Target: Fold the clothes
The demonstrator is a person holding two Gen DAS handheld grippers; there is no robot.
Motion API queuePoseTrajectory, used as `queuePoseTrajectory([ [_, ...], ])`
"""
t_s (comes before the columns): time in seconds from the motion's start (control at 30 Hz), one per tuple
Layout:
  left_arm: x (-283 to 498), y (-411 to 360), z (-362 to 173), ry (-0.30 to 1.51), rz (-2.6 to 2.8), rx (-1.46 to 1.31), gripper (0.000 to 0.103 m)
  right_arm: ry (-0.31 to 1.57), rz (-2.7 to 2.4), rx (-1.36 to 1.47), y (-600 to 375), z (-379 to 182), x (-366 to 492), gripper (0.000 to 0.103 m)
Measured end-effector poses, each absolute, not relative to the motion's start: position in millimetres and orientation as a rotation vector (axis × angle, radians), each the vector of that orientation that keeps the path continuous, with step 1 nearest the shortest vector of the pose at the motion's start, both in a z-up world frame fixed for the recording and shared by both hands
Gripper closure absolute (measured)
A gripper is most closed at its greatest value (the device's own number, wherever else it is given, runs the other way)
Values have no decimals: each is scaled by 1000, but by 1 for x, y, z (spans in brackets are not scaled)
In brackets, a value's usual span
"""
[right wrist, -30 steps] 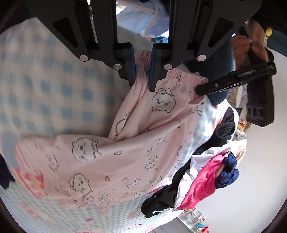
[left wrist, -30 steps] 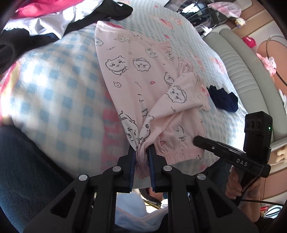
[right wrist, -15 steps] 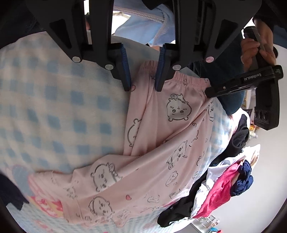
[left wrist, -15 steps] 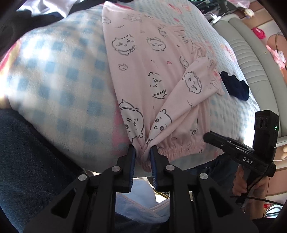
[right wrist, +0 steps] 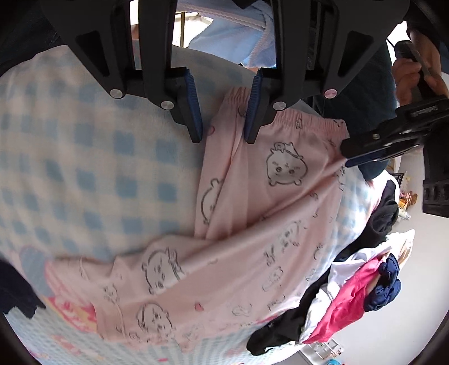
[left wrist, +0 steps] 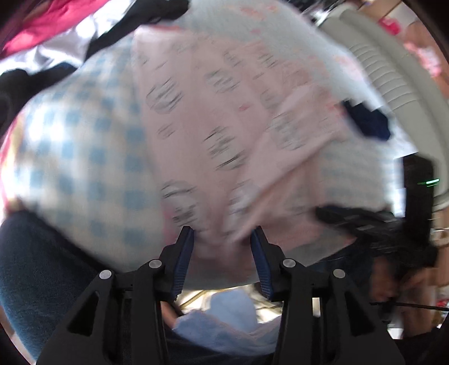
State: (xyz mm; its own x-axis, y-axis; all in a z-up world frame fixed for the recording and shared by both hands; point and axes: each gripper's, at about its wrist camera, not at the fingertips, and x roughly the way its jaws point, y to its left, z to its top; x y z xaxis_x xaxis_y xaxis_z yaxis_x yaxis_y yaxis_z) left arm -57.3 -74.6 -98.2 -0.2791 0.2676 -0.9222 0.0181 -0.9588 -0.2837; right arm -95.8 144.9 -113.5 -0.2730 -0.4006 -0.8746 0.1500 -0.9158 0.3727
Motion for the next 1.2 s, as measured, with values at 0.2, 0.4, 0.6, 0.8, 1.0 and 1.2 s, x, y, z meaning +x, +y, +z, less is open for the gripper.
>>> queuePoseTrajectory([
  [0.2,-53,-91,-72,-480,2382,-1633,61,-342,-2290,1550,164,-95,-86,67],
  [0.4,-67,-67,-64,-293,2394,-1629,60,-347,-2279,1549,157,-96,-94,67],
  [0.6,-67,-73,-76,-234,2392,-1745,60,-285,-2274,1631,153,-108,-91,66],
  [0.8,-71,-64,-37,-303,2360,-1494,60,-286,-2403,1484,191,-67,-81,58],
  [1.0,-122,3,-19,-126,2306,-1367,61,-499,-2472,1539,249,-72,-102,58],
  [1.2,-172,90,-23,110,2213,-1305,61,-544,-2492,1549,268,-72,-118,58],
])
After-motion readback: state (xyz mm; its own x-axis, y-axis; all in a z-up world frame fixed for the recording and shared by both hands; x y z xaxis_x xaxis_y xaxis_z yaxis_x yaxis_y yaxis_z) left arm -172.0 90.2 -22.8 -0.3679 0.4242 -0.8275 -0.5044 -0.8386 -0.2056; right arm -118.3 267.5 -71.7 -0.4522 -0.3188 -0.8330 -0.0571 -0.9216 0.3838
